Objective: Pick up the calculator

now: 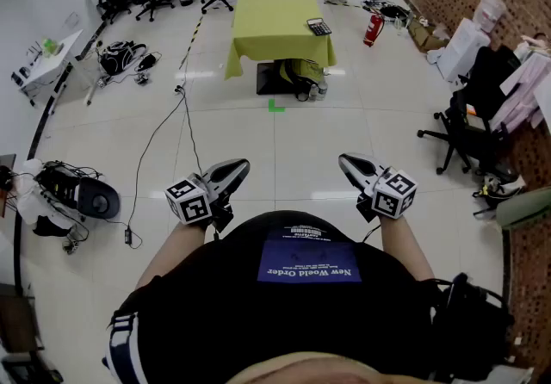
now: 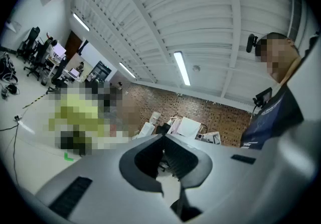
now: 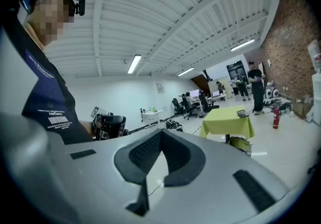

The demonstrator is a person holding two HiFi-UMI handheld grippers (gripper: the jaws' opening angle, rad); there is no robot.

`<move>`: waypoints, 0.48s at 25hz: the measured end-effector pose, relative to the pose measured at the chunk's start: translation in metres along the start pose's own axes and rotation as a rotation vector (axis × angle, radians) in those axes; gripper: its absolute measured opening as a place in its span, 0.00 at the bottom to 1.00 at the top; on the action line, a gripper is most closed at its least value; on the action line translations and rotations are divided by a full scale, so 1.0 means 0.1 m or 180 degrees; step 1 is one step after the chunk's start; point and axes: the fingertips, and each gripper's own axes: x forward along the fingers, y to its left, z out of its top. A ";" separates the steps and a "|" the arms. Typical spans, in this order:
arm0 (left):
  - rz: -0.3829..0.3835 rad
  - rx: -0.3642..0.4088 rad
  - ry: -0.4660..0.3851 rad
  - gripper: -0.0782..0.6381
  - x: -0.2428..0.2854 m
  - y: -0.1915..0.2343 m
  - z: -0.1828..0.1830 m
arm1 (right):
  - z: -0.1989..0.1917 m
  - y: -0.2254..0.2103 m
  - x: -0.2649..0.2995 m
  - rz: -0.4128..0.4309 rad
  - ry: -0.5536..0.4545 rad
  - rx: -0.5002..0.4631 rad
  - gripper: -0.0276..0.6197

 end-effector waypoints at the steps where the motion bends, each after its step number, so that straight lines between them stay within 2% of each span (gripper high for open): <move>1: -0.0010 0.0003 0.0002 0.13 0.07 -0.04 -0.02 | 0.00 -0.04 -0.07 -0.0007 -0.0002 -0.0005 0.02; 8: -0.0044 -0.0061 -0.0009 0.13 0.66 -0.29 -0.19 | -0.02 -0.40 -0.57 -0.0033 0.0017 -0.0027 0.02; 12: -0.0067 -0.0084 0.0074 0.13 0.88 -0.37 -0.30 | -0.06 -0.55 -0.68 -0.0028 0.0044 -0.0045 0.02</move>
